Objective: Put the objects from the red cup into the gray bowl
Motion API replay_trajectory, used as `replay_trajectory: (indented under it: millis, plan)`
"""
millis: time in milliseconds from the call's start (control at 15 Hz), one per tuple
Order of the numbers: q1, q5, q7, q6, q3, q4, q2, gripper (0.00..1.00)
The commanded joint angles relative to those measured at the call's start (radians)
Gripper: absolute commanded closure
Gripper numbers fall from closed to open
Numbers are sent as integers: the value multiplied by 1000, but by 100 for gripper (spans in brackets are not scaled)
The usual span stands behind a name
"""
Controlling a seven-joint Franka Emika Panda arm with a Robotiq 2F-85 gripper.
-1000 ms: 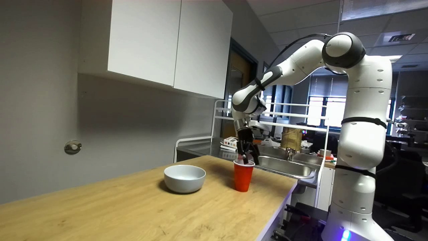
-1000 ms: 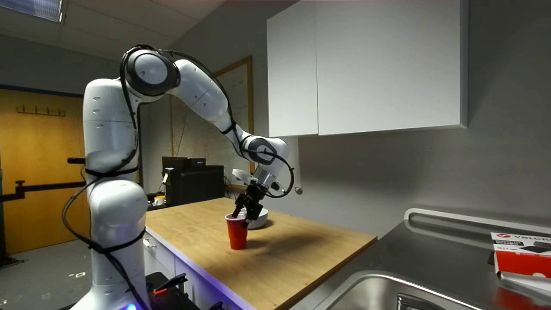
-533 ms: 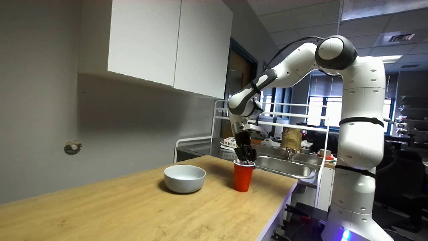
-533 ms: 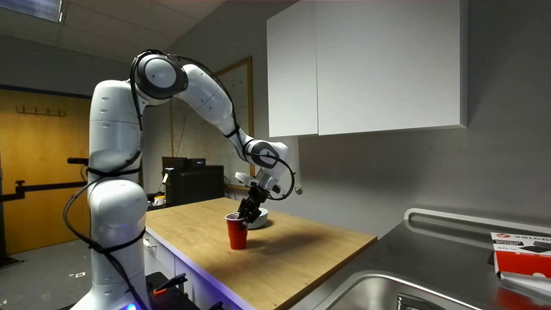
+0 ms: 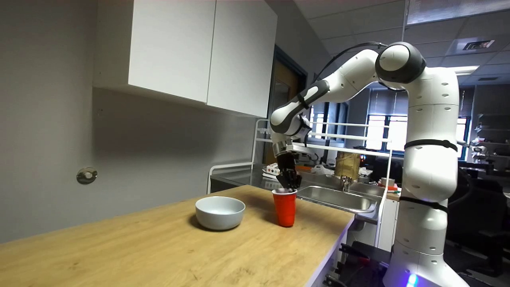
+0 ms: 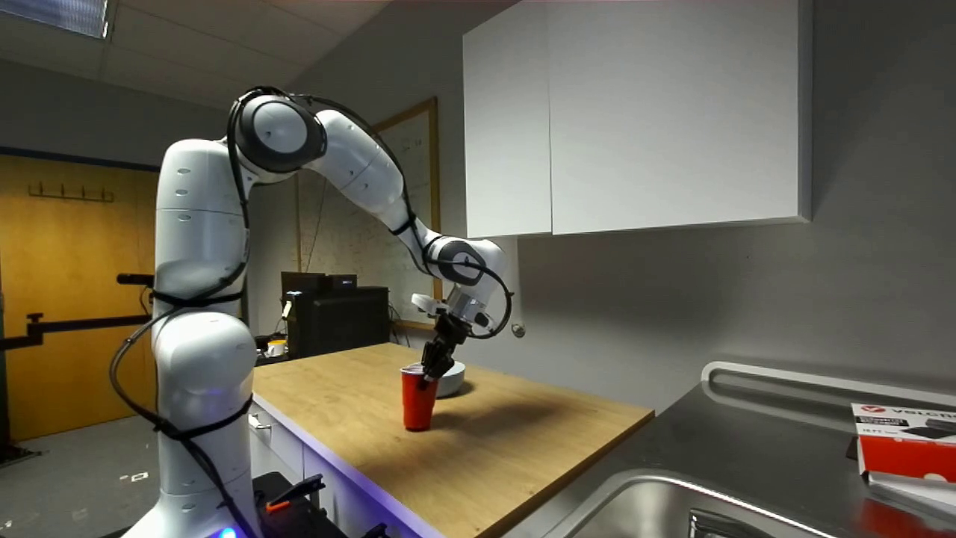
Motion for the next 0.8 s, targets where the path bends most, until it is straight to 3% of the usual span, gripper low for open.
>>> replay_trajectory:
  millis: [0, 467, 733]
  plan:
    - [5, -3, 66, -2, 25, 28, -11, 99]
    - [57, -52, 324, -13, 83, 108, -34, 99]
    - [94, -64, 468, -59, 122, 226, 0, 99]
